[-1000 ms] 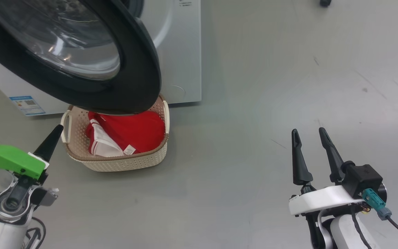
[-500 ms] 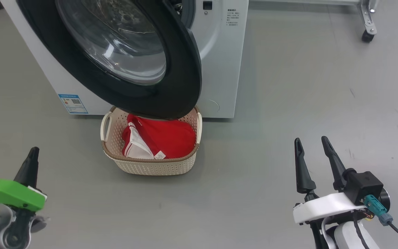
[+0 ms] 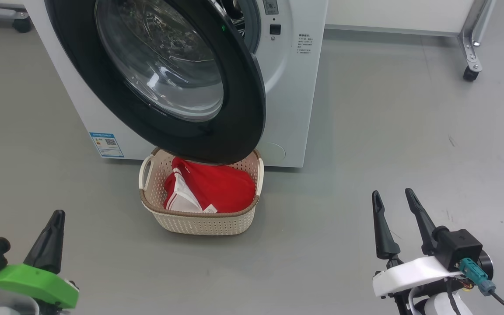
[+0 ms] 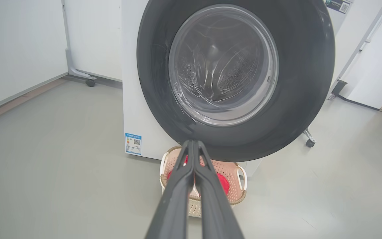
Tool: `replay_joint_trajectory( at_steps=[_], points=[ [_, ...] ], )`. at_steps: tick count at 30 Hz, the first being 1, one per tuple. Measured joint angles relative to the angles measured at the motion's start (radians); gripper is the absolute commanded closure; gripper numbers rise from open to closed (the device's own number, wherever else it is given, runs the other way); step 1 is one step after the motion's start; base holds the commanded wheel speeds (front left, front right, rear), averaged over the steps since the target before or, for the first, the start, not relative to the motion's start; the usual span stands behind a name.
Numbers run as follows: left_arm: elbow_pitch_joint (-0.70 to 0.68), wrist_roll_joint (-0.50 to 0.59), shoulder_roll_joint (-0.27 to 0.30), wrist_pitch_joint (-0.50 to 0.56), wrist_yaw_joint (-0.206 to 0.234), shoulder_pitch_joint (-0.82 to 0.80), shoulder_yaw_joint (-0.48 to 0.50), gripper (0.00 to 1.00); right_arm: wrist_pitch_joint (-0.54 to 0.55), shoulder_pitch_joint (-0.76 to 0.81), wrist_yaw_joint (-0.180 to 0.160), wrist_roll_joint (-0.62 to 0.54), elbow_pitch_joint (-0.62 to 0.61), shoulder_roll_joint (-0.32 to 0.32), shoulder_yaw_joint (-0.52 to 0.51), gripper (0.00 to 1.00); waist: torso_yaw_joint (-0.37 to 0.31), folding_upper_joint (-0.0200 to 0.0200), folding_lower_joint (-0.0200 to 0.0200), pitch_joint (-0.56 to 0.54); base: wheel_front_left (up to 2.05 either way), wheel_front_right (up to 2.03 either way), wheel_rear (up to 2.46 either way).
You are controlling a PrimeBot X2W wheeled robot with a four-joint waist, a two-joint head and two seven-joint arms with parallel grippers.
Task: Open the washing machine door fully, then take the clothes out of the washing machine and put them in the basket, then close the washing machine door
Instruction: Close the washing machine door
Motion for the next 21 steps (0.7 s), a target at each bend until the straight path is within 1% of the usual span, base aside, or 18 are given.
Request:
replay_joint_trajectory(
  at_steps=[1,2,3,4,7,10,11,15,21],
  points=[
    [-0.002,0.019,0.000,0.000,0.000,0.005,0.000,0.96,0.000,0.001,0.004,-0.003,0.000,0.000,-0.001,0.00,0.000,0.0000,0.0000,-0.001,0.00,0.00,0.00],
    [-0.005,0.022,-0.002,0.000,0.000,0.009,0.002,0.76,0.000,0.001,0.004,-0.007,0.000,0.000,-0.001,0.00,0.000,0.0000,0.0000,-0.002,0.00,0.00,0.00],
    [-0.007,0.025,-0.004,0.000,0.000,0.014,0.006,0.25,0.000,0.001,0.004,-0.010,0.001,-0.001,-0.001,0.00,0.000,0.0000,0.0000,-0.003,0.00,0.00,0.00],
    [-0.009,0.038,-0.007,0.000,0.000,0.022,0.012,0.00,0.000,0.001,0.004,-0.019,0.002,-0.002,0.001,0.00,0.000,0.0000,0.0000,-0.004,0.00,0.00,0.00],
    [-0.022,0.095,-0.015,0.007,0.000,0.046,0.048,0.00,0.000,0.004,0.012,-0.023,0.003,-0.001,-0.001,0.00,-0.001,0.0000,0.0000,-0.006,0.00,0.00,0.00],
    [-0.080,0.259,0.003,0.009,0.002,0.047,0.079,0.00,0.000,0.009,0.013,-0.023,0.002,-0.001,-0.004,0.00,-0.001,0.0000,0.0000,-0.005,0.00,0.00,0.00],
    [-0.091,0.288,0.002,0.009,0.003,0.047,0.092,0.00,0.000,0.011,0.013,-0.023,0.002,-0.001,-0.005,0.00,-0.001,0.0000,0.0000,-0.004,0.00,0.00,0.00],
    [-0.128,0.294,-0.059,0.009,0.019,0.058,0.146,0.00,0.000,0.012,0.013,-0.023,0.002,0.000,-0.009,0.00,-0.001,0.0000,0.0000,-0.001,0.00,0.00,0.00],
    [-0.152,0.345,-0.097,0.009,0.019,0.110,0.174,0.00,0.000,0.012,0.021,-0.023,0.002,0.002,-0.010,0.00,-0.002,0.0000,0.0000,0.004,0.00,0.00,0.00]
  ],
)
